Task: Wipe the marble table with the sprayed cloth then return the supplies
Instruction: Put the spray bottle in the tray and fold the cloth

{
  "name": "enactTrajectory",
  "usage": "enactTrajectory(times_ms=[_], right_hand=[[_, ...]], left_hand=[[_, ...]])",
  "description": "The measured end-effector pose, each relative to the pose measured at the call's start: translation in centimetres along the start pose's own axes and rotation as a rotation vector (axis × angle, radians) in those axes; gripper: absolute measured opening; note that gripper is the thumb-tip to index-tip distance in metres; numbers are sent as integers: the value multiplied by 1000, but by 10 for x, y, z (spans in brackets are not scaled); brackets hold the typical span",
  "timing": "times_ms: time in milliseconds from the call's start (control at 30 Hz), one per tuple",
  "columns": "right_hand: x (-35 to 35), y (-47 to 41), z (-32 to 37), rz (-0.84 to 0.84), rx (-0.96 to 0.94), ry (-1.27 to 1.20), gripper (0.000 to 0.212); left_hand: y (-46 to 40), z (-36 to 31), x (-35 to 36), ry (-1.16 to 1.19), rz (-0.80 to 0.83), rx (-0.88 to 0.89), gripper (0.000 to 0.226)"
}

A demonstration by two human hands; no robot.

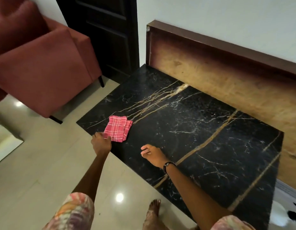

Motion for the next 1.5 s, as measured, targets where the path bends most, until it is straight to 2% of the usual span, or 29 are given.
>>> enactTrajectory(times_ms=[133,233,333,367,467,567,600,667,800,967,1033,1133,1200,1300,1500], right_hand=[[7,-6,-3,2,-2,44,30],[4,-7,-9,5,-2,49,30],[0,-8,-14,6,24,31,29],[-2,-7,-16,4,34,17,29],[-8,-4,-19,-5,62,-22,28],[-15,2,-27,-8,108,-118,26],[-19,5,-31,-16,117,-139,25],[-26,11,-38,-50,129,-182,22],[-49,35,-53,-111,189,-400,19],[-88,76,-78,-64,303,-904,53],[-103,94,-95,-53,300,-1090,60],[-124,135,-124,-91,221,-1266,46],[-137,164,-146,-146,186,-1346,40],[-156,214,-192,-245,157,-1350,45],[-176,303,-295,-418,245,-1371,50]], left_hand=[[-19,-1,14,-57,58,-63,43],[-27,-3,20,6,55,-118,51],[-39,-3,18,224,76,-349,60],[-42,-7,18,294,115,-410,56],[-39,-28,18,438,264,-483,11],[-20,-55,19,538,351,-489,5],[-12,-64,21,583,372,-473,21],[11,-86,23,665,427,-440,37],[67,-121,33,761,598,-421,15],[148,-145,70,801,810,-398,15],[186,-153,90,804,887,-387,18],[248,-159,123,790,992,-397,16],[285,-159,143,756,1004,-379,15],[348,-159,170,701,991,-384,18],[466,-158,221,524,1112,-321,33]])
Point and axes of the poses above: each hand's wrist, its own y-axis away from the middle knuckle, its own x-axis out of the palm, z = x × y, the point moved 2 cm from there along -y, towards the middle knuckle, and after that the axes turned 9 degrees about y, right-handed, at the moved point
